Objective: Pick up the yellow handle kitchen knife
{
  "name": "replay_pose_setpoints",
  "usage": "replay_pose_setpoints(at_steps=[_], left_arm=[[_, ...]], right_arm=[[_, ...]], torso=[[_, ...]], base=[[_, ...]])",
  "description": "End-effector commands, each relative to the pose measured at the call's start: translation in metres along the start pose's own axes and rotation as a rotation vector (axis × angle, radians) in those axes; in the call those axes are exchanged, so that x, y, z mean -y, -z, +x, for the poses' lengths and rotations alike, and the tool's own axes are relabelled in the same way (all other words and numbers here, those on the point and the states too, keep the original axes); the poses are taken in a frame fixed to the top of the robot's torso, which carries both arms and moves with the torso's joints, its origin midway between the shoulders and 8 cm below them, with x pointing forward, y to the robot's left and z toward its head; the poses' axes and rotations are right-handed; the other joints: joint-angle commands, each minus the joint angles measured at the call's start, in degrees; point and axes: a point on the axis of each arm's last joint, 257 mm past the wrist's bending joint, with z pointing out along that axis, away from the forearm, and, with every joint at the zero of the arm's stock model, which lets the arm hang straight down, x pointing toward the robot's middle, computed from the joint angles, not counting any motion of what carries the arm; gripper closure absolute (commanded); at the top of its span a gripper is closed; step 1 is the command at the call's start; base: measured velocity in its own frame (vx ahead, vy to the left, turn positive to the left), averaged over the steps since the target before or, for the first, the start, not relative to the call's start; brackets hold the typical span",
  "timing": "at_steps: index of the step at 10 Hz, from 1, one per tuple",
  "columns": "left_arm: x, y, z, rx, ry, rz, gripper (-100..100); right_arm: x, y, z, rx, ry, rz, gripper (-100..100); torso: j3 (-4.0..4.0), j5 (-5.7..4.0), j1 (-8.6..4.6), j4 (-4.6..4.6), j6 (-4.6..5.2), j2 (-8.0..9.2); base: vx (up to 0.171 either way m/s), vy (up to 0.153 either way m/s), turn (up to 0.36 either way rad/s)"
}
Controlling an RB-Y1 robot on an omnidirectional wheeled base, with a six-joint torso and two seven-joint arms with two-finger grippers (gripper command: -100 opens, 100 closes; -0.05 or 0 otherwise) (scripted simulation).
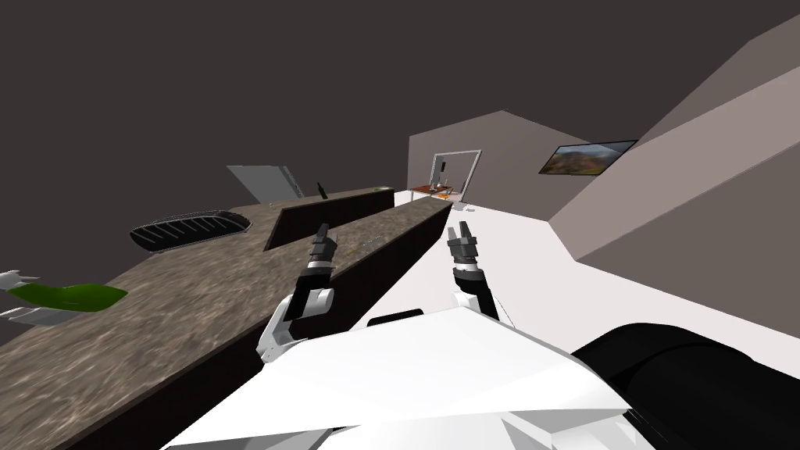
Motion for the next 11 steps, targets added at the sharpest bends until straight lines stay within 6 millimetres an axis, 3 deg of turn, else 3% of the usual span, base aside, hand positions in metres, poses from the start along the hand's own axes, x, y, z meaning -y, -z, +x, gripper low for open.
replay_pose_setpoints(at_steps=[1,7,9,11], left_arm=[[-0.013,-0.013,-0.003,-0.001,0.013,-0.036,-100],[-0.062,-0.049,-0.009,0.01,0.056,-0.18,-100],[-0.066,-0.053,-0.008,0.009,0.057,-0.203,-100],[-0.083,-0.065,-0.01,0.017,0.075,-0.26,-100]], right_arm=[[0.0,0.0,0.0,0.0,0.0,0.0,0],[0.0,0.0,0.0,0.0,0.0,0.0,0],[0.0,0.0,0.0,0.0,0.0,0.0,0],[0.0,0.0,0.0,0.0,0.0,0.0,0]], torso=[[0.0,0.0,0.0,0.0,0.0,0.0],[-0.03,-0.02,-0.05,-0.01,-0.01,-0.05],[-0.02,0.0,0.04,-0.01,-0.01,-0.04],[-0.05,0.02,0.09,-0.02,-0.01,-0.09]], base=[[-0.048,-0.075,0.008],[-0.036,-0.07,0.008],[-0.028,-0.033,0.002],[-0.024,-0.048,0.01]])
